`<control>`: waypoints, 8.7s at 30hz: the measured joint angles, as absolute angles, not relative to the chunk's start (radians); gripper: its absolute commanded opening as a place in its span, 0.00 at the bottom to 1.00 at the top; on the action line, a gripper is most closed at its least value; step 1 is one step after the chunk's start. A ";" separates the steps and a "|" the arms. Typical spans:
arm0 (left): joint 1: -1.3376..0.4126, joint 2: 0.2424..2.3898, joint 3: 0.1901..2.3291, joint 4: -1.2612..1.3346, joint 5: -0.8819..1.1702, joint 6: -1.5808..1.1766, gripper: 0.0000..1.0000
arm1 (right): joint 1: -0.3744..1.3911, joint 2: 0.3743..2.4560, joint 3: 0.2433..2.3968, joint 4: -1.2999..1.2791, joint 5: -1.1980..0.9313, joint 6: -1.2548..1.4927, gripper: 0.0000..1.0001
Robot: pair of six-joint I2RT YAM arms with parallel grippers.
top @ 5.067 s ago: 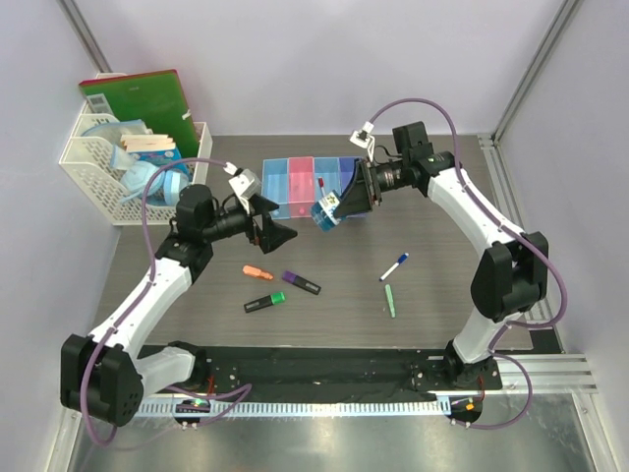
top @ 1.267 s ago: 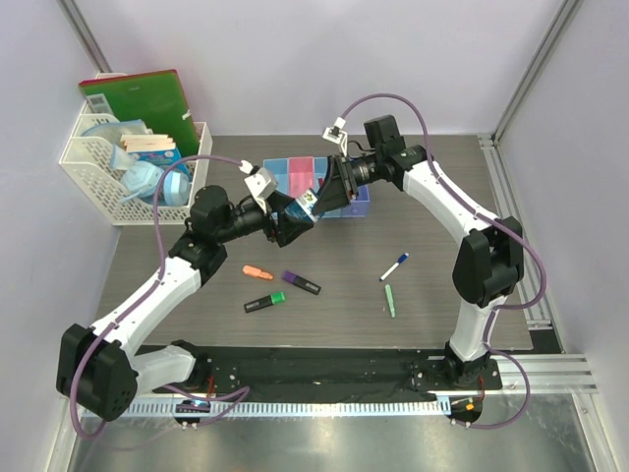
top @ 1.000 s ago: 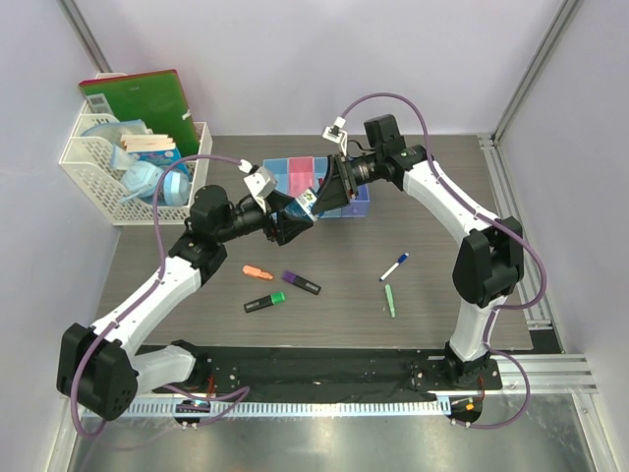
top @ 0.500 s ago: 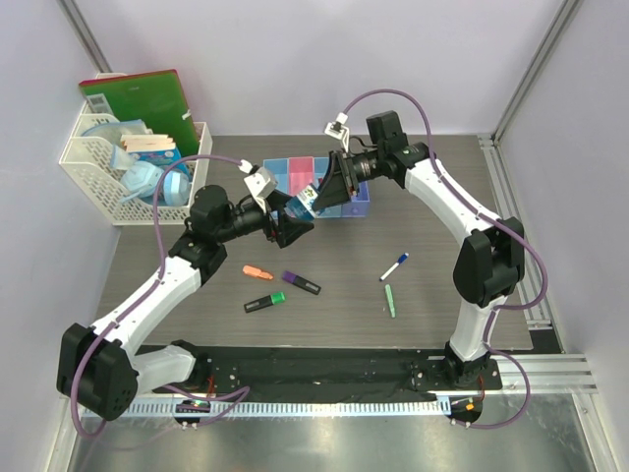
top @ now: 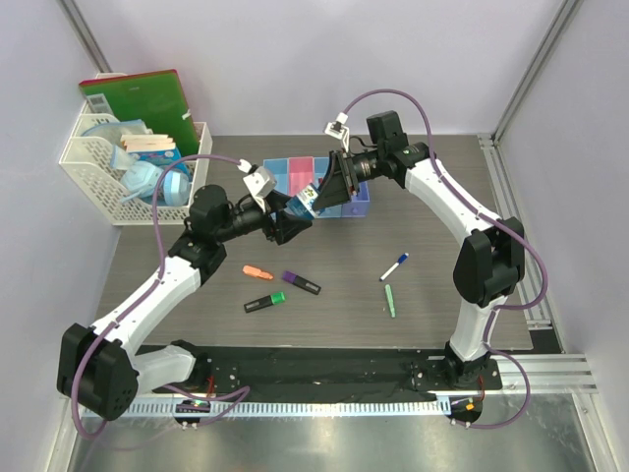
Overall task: Sort the stationery into containers
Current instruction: Place the stationery in the storage box, then pick up the pen from the center of the board.
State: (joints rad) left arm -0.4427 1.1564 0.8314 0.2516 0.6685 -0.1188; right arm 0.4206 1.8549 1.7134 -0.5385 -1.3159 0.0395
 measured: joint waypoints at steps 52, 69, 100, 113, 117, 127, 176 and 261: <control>-0.329 2.198 2.215 -1.079 -0.135 0.700 0.00 | 0.299 1.362 1.326 -0.669 -0.662 -0.265 1.00; -0.415 2.225 2.187 -1.066 -0.173 0.984 0.00 | 0.299 1.298 1.261 -0.678 -0.641 -0.287 1.00; -0.461 2.297 2.164 -1.017 -0.303 1.161 0.30 | 0.299 1.264 1.213 -0.681 -0.642 -0.296 1.00; -0.476 2.297 2.144 -0.956 -0.324 1.157 1.00 | 0.299 1.248 1.202 -0.680 -0.642 -0.306 1.00; -0.483 2.297 2.144 -0.925 -0.327 1.155 1.00 | 0.299 1.248 1.195 -0.682 -0.642 -0.309 1.00; -0.484 2.297 2.119 -0.834 -0.364 1.141 1.00 | 0.299 1.236 1.194 -0.681 -0.644 -0.310 1.00; -0.485 1.324 0.999 -0.437 0.031 0.393 1.00 | 0.181 1.628 0.933 -0.474 -0.293 0.134 0.81; -0.485 1.539 1.284 -0.287 0.079 0.087 1.00 | 0.378 1.671 1.179 -0.550 -0.038 -0.004 0.01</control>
